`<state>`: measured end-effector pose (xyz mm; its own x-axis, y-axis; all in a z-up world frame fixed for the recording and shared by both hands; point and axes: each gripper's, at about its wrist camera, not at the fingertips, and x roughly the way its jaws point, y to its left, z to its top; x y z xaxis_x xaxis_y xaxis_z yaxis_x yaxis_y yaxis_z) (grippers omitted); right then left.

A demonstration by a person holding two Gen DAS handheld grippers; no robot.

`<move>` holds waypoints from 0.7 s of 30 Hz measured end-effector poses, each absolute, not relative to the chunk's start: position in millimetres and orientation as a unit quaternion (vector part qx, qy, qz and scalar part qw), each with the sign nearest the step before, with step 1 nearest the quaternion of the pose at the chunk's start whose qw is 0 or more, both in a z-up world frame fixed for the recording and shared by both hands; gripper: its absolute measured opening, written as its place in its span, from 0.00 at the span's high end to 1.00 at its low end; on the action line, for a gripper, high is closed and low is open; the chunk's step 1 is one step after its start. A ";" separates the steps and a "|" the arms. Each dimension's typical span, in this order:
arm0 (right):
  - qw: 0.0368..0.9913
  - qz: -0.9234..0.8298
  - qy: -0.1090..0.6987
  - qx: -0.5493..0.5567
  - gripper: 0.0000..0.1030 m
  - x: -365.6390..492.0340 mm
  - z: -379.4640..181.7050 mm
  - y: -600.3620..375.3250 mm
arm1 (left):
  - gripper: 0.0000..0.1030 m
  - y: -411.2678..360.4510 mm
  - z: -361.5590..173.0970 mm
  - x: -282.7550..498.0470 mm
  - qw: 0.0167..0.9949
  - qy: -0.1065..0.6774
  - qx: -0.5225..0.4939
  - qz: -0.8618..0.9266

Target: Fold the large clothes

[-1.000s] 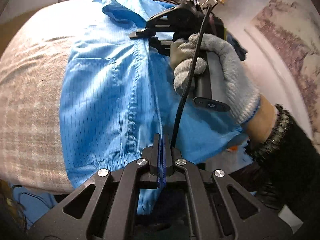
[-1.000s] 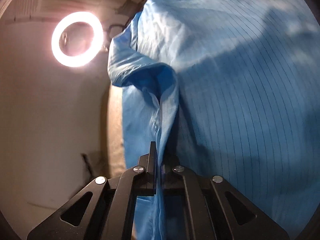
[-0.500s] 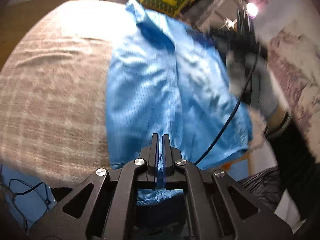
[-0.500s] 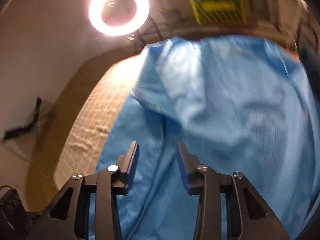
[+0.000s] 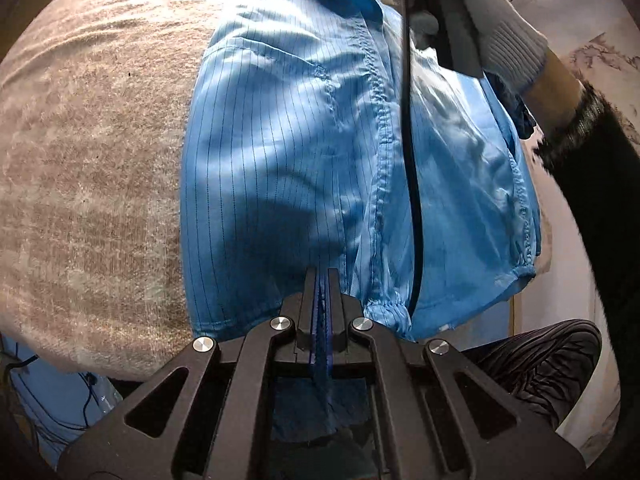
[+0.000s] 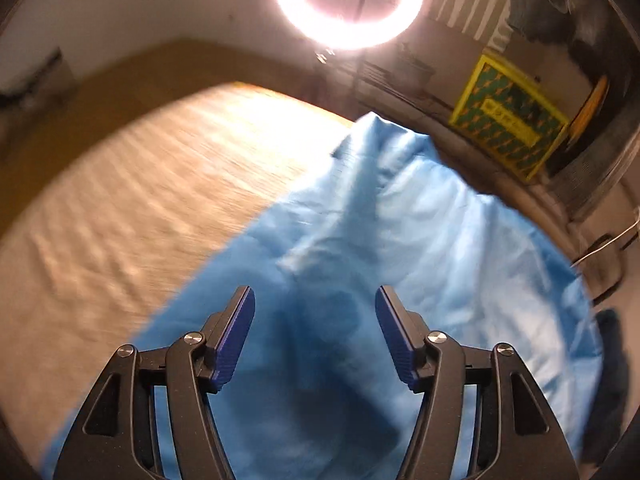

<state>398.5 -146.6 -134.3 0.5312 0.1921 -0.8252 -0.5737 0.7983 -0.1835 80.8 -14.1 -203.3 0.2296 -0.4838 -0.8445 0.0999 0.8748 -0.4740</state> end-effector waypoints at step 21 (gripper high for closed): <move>0.856 0.220 0.466 0.029 0.89 459.6 -110.1 -267.0 | 1.00 -23.9 -204.8 89.1 0.772 0.584 -0.158 -0.193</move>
